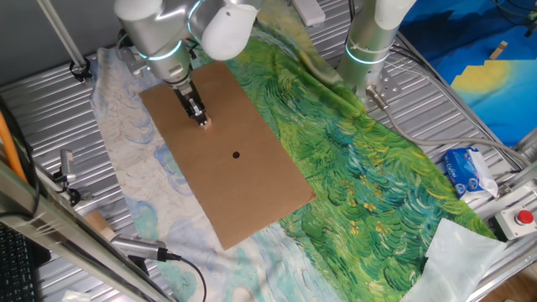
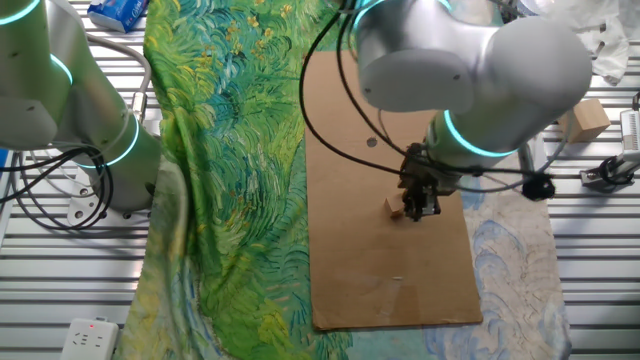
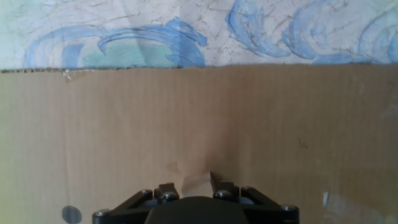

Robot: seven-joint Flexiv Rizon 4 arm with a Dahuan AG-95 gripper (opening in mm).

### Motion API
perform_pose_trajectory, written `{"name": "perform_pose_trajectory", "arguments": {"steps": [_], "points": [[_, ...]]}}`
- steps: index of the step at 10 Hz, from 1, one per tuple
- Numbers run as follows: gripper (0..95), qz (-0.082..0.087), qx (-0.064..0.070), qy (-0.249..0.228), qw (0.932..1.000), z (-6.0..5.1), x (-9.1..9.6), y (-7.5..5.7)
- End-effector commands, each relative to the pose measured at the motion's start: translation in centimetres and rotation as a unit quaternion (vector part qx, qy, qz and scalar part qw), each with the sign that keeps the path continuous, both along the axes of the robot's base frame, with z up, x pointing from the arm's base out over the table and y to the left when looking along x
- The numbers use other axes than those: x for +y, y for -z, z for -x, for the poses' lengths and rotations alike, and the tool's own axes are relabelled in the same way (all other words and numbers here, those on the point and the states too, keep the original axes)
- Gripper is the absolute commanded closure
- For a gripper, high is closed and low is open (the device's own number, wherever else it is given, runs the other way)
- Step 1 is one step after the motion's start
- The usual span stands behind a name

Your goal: Hold a small block with the gripper and sweep it from left to right on the table

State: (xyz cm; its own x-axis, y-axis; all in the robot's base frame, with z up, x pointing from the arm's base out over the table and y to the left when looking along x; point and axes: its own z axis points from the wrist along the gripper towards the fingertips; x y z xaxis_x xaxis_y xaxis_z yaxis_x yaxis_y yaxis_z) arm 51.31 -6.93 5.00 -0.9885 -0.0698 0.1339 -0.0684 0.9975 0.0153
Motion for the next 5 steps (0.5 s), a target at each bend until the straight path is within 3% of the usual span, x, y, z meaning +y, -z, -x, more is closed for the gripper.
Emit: {"name": "perform_pose_trajectory", "arguments": {"steps": [1,4,5], "points": [[57.0,0.004,0.0,-0.002,1.0,0.3,-0.1,-0.2],[57.0,0.004,0.0,0.002,1.0,0.2,-0.1,0.1],[57.0,0.003,-0.002,0.005,1.0,0.1,-0.3,0.9]]}}
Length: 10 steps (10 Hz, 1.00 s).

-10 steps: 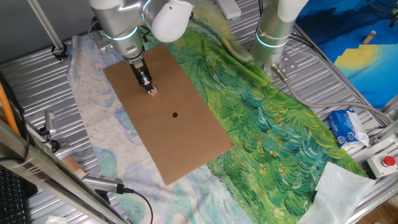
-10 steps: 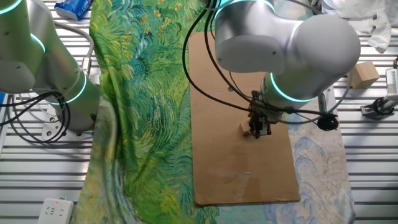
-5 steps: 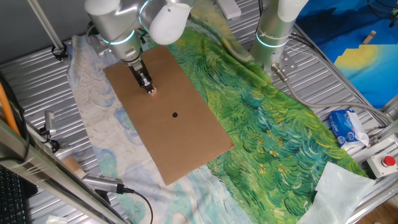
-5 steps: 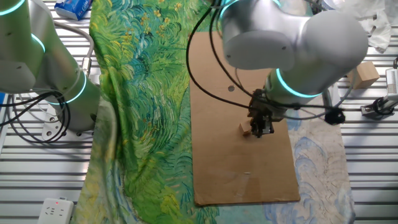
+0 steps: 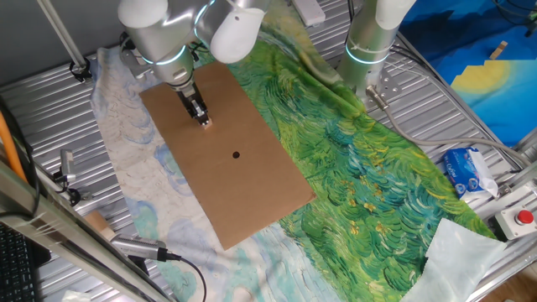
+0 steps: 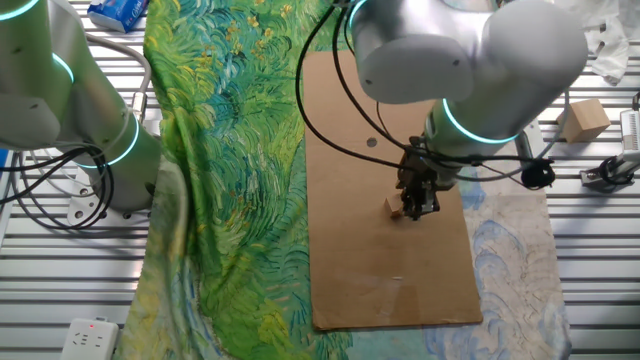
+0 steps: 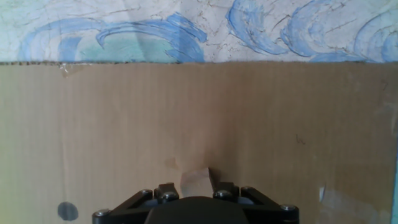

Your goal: Hold a small block with the gripper and sweep it from left to right on the table

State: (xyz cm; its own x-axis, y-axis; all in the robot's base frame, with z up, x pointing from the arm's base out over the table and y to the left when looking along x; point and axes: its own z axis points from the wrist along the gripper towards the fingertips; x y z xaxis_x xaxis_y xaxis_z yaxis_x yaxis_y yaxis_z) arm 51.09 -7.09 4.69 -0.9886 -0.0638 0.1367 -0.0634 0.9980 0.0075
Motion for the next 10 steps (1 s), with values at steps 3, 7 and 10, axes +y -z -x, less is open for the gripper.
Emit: {"name": "perform_pose_trajectory", "arguments": {"steps": [3,7,10], "points": [[57.0,-0.002,-0.003,0.005,1.0,-0.2,-0.1,1.1],[95.0,-0.001,-0.003,0.014,0.9999,0.0,-0.1,1.3],[95.0,0.0,-0.002,0.017,0.9999,0.1,0.0,1.8]]}}
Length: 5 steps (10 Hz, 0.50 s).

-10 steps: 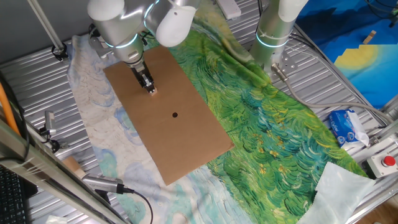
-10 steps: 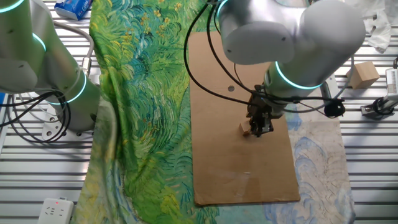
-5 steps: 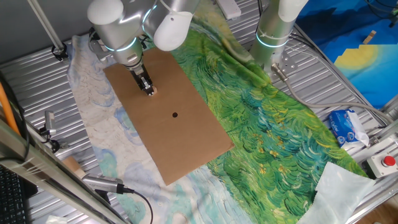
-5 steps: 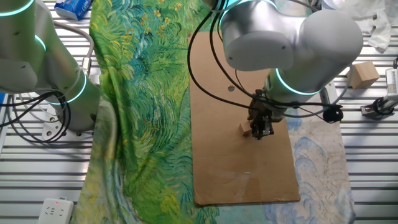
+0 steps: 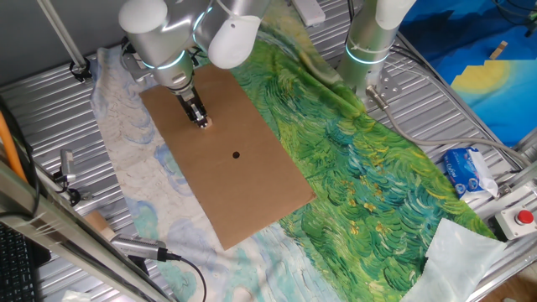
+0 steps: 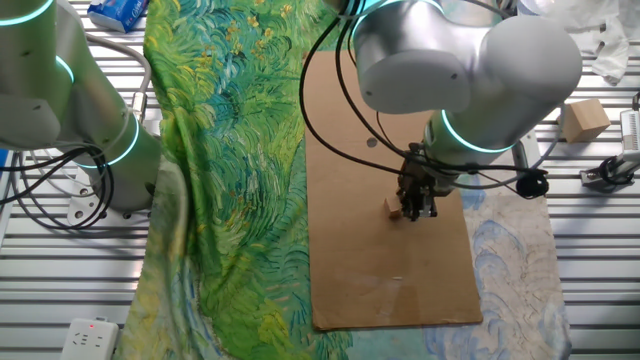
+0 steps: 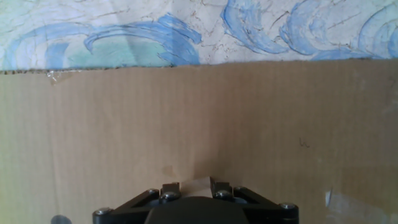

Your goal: Hold a small block with the gripper and sweep it from left to right on the table

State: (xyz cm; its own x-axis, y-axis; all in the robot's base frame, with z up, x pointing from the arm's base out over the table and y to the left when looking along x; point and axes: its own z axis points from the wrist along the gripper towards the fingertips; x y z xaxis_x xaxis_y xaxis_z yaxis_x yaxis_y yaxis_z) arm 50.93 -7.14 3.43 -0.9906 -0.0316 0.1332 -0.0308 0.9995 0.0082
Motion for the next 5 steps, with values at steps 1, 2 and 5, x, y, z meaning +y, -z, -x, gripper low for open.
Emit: {"name": "perform_pose_trajectory", "arguments": {"steps": [1,2,5], "points": [[95.0,0.0,-0.001,0.002,1.0,-0.03,0.0,0.68],[95.0,-0.001,0.003,0.004,1.0,-0.04,0.0,0.73],[95.0,-0.001,0.002,0.012,0.9999,-0.03,0.01,0.72]]}}
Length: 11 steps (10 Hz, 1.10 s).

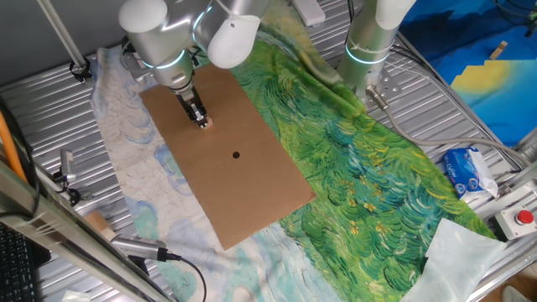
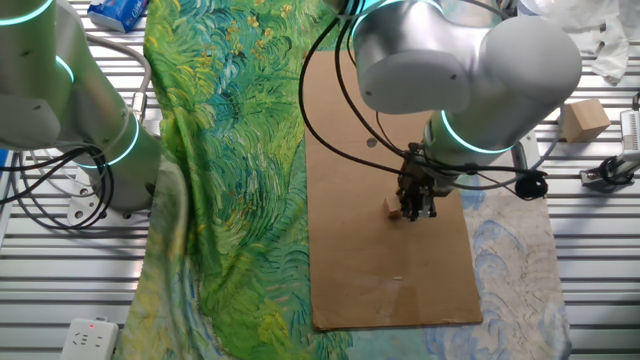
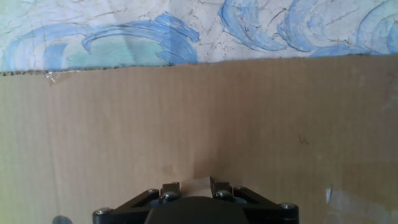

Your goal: Hold a small block with the gripper and sweep it from left to right on the table

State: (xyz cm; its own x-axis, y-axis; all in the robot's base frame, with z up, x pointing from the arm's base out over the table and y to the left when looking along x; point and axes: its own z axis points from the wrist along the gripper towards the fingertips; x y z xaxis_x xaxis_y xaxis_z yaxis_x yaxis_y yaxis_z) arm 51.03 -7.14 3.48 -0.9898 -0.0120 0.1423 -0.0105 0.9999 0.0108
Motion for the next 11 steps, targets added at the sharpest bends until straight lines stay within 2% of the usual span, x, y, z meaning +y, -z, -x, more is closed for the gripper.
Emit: {"name": "perform_pose_trajectory", "arguments": {"steps": [1,7,11], "points": [[95.0,0.0,-0.002,0.005,1.0,0.0,0.1,0.8],[95.0,-0.004,-0.005,0.018,0.9998,-0.5,0.8,1.4],[95.0,0.0,-0.009,0.035,0.9994,-1.7,2.7,1.8]]}}
